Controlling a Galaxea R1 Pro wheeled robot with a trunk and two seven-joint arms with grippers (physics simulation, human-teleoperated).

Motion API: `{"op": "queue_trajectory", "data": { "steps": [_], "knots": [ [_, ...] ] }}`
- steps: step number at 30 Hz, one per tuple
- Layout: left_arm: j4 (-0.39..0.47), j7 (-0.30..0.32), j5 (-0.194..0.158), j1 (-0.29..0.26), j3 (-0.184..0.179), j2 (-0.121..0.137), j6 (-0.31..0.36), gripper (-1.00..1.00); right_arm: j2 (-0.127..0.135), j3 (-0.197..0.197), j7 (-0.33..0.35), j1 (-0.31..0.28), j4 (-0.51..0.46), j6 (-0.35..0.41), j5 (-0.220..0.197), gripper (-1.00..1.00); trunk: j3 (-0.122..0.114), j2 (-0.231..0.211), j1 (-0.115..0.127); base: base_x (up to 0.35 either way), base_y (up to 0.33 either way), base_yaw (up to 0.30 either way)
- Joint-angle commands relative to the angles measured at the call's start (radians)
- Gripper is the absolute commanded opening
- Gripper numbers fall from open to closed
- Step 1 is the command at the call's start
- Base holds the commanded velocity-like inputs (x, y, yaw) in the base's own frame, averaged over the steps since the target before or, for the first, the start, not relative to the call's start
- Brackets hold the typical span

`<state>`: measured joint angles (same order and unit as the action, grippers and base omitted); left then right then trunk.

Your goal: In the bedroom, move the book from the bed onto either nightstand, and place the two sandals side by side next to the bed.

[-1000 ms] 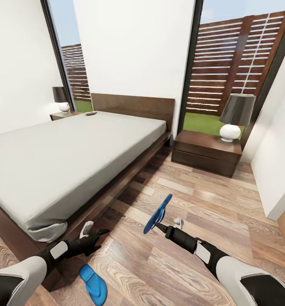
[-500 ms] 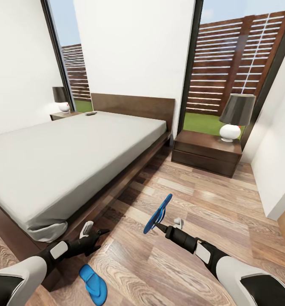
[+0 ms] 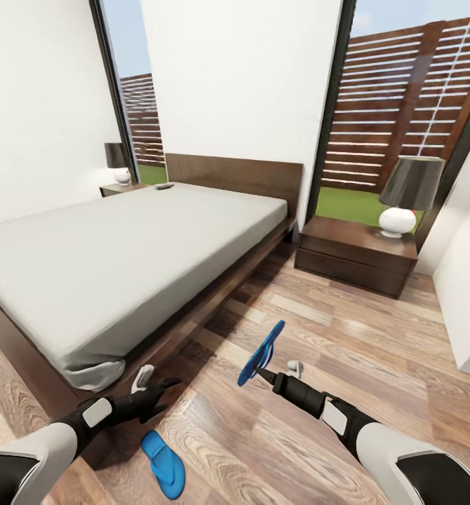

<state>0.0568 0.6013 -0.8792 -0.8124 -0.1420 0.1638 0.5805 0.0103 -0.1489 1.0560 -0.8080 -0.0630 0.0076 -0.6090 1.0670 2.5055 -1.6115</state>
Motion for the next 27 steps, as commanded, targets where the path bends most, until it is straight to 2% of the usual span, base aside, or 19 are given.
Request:
{"op": "queue_trajectory", "data": {
  "steps": [1, 9, 17, 20, 23, 27],
  "knots": [
    [0.0, 0.001, -0.01, -0.001, -0.008, 0.0, 0.006, 1.0, 0.0, -0.008, 0.003, 0.0, 0.0, 0.0, -0.009, -1.0, 0.001, 0.0, 0.0, 0.0, 0.0, 0.164],
    [-0.002, -0.004, -0.012, -0.001, -0.012, 0.005, 0.023, 1.0, 0.0, -0.009, 0.002, 0.0, 0.0, 0.001, -0.008, -1.0, 0.001, 0.0, 0.0, 0.0, 0.0, 0.165],
    [-0.005, -0.007, -0.005, -0.001, -0.015, 0.044, 0.169, 1.0, 0.0, -0.008, 0.001, 0.0, 0.0, 0.003, -0.009, -1.0, 0.001, 0.0, 0.0, 0.0, 0.0, 0.165],
    [-0.015, -0.005, 0.052, -0.001, -0.02, 0.077, 0.2, 1.0, 0.0, -0.008, 0.001, 0.0, 0.0, 0.004, -0.008, -1.0, 0.001, 0.0, 0.0, 0.0, 0.0, 0.164],
    [-0.03, -0.005, 0.095, 0.001, -0.022, 0.101, 0.232, 1.0, 0.0, -0.008, -0.005, 0.0, 0.0, 0.004, -0.008, -1.0, 0.001, 0.0, 0.0, 0.0, 0.0, 0.163],
    [-0.04, -0.006, 0.115, 0.043, -0.023, 0.12, 0.244, 1.0, 0.0, -0.008, -0.027, 0.0, 0.014, 0.005, -0.008, -1.0, 0.001, 0.0, 0.0, 0.0, 0.0, 0.162]
  ]
}}
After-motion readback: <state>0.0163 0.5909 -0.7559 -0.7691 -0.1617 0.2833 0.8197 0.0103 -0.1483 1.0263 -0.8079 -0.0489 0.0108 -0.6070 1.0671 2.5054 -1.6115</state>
